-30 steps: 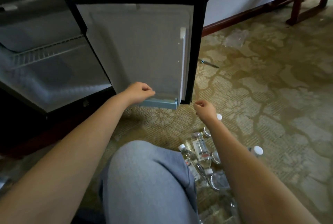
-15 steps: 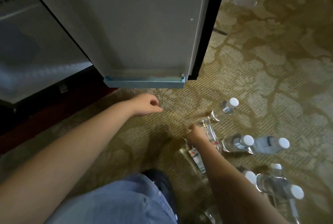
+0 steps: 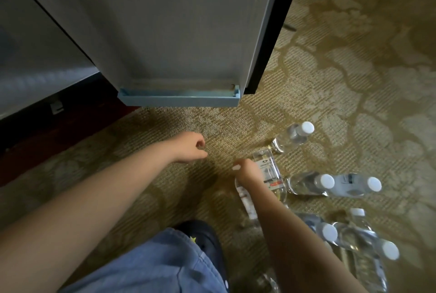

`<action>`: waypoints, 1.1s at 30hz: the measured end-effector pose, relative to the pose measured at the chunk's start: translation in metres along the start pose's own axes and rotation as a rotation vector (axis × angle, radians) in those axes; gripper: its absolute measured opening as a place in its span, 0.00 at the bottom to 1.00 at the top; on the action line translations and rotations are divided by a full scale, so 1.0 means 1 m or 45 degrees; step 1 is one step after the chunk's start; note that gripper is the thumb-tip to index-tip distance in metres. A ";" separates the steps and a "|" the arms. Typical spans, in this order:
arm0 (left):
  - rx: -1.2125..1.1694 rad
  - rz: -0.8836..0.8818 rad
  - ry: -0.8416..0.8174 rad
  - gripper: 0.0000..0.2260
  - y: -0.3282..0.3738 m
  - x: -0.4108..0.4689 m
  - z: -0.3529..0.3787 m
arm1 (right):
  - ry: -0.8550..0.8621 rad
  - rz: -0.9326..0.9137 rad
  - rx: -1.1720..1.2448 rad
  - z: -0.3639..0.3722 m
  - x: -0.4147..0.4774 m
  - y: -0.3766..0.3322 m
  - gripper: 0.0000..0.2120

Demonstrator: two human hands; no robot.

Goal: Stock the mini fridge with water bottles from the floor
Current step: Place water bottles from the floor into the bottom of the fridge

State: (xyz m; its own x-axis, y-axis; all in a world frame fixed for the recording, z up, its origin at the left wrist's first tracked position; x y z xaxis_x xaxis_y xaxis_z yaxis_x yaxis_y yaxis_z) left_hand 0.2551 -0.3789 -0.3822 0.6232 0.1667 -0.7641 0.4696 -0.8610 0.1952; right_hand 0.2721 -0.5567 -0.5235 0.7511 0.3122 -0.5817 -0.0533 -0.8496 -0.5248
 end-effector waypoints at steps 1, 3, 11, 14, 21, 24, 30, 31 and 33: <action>-0.001 -0.005 0.002 0.20 0.001 -0.001 0.000 | -0.003 -0.047 0.102 -0.005 0.000 -0.006 0.13; 0.027 -0.005 0.011 0.21 0.004 -0.005 0.000 | 0.002 -0.140 0.356 -0.015 -0.003 -0.024 0.14; -0.026 -0.164 -0.074 0.38 -0.007 -0.016 -0.001 | 0.146 -0.442 1.053 -0.065 -0.024 -0.123 0.13; -0.347 -0.137 -0.126 0.26 -0.005 -0.020 -0.001 | 0.201 -0.512 1.294 -0.081 -0.033 -0.146 0.10; -0.688 -0.193 0.112 0.20 0.001 -0.019 -0.009 | 0.129 -0.248 1.913 -0.071 -0.035 -0.135 0.10; -0.559 -0.225 0.094 0.18 0.004 -0.020 -0.004 | 0.072 -0.201 1.927 -0.062 -0.034 -0.121 0.11; -0.444 -0.233 0.112 0.26 0.002 -0.022 -0.003 | 0.525 0.058 1.206 -0.068 -0.027 -0.035 0.18; -0.430 -0.233 0.113 0.28 0.002 -0.021 -0.004 | 0.589 0.088 0.945 -0.068 -0.028 -0.019 0.20; -0.402 -0.225 0.123 0.31 0.002 -0.020 -0.004 | 0.620 0.173 0.524 -0.062 -0.029 0.008 0.25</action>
State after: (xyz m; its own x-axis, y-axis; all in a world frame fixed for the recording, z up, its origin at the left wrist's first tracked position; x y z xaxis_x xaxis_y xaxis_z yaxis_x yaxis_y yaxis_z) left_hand 0.2459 -0.3826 -0.3642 0.5640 0.3570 -0.7446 0.7357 -0.6268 0.2567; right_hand 0.2904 -0.5989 -0.4726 0.9271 -0.0968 -0.3622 -0.3437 -0.6053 -0.7180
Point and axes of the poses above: each hand's wrist, its own x-axis towards the middle knuckle, its own z-axis out of the palm, y = z × x, the point moved 7 cm from there along x, towards the middle knuckle, and after that the axes turned 11 degrees about -z, right-handed, at the moved point
